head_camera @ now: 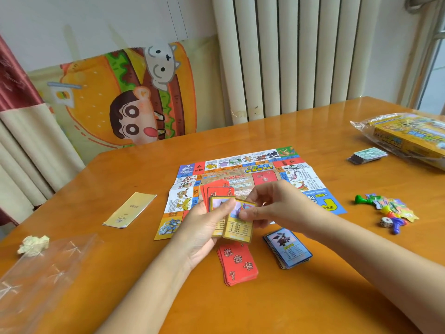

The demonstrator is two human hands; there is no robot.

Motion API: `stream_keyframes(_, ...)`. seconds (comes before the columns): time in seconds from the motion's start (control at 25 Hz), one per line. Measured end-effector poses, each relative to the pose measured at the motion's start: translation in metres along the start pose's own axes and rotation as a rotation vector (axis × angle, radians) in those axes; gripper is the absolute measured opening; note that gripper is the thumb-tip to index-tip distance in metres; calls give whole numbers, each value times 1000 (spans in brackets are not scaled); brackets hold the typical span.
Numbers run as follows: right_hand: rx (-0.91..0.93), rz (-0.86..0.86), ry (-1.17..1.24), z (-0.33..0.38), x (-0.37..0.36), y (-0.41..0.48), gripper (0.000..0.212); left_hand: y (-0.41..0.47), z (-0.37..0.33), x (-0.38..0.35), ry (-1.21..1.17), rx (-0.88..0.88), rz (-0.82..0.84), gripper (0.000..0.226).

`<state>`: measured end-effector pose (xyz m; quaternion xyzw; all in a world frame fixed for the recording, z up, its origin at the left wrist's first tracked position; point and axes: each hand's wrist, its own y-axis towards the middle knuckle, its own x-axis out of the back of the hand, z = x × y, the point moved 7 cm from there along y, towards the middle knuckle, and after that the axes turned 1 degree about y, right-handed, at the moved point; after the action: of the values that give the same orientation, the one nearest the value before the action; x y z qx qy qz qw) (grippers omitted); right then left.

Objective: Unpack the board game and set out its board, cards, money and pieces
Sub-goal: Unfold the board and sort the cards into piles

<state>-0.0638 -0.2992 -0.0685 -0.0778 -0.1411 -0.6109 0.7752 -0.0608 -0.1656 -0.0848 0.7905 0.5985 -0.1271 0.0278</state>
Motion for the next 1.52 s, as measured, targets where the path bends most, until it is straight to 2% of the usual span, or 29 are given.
stream_keyframes(0.04, -10, -37, 1, -1, 3, 1, 20, 1, 1, 0, -47, 30, -10, 15)
stream_keyframes(0.16, 0, -133, -49, 0, 15, 1, 17, 3, 1, -1, -195, 77, 41, 25)
stream_keyframes(0.32, 29, -148, -9, 5, 19, 0, 14, 3, -7, 1, -57, -68, 48, 25)
stream_keyframes(0.48, 50, -92, 36, 8, 9, -2, 9, 4, -8, 11, 33, -148, -55, 37)
stream_keyframes(0.6, 54, -99, 16, 8, 7, -2, 11, 3, -6, 12, 45, -123, -67, 36)
stream_keyframes(0.72, 53, -160, 11, 8, 14, -2, 15, 2, -5, 7, -13, -59, -14, 24)
stream_keyframes(0.88, 37, -202, 52, 9, 20, -3, 21, 2, -5, 4, -26, -62, -9, 28)
stream_keyframes(1.08, -20, -261, 127, 8, 38, -3, 13, 4, -9, 11, -117, -84, -82, 26)
stream_keyframes(1.2, -4, -223, 250, 13, 47, -4, 8, 4, -11, 13, -105, -96, -92, 28)
stream_keyframes(1.4, -15, -102, 174, 14, 33, -4, 15, 3, -12, 16, -77, -114, -139, 26)
stream_keyframes(1.52, 15, -103, 136, 14, 32, -2, 9, 3, -13, 21, -27, -121, -184, 23)
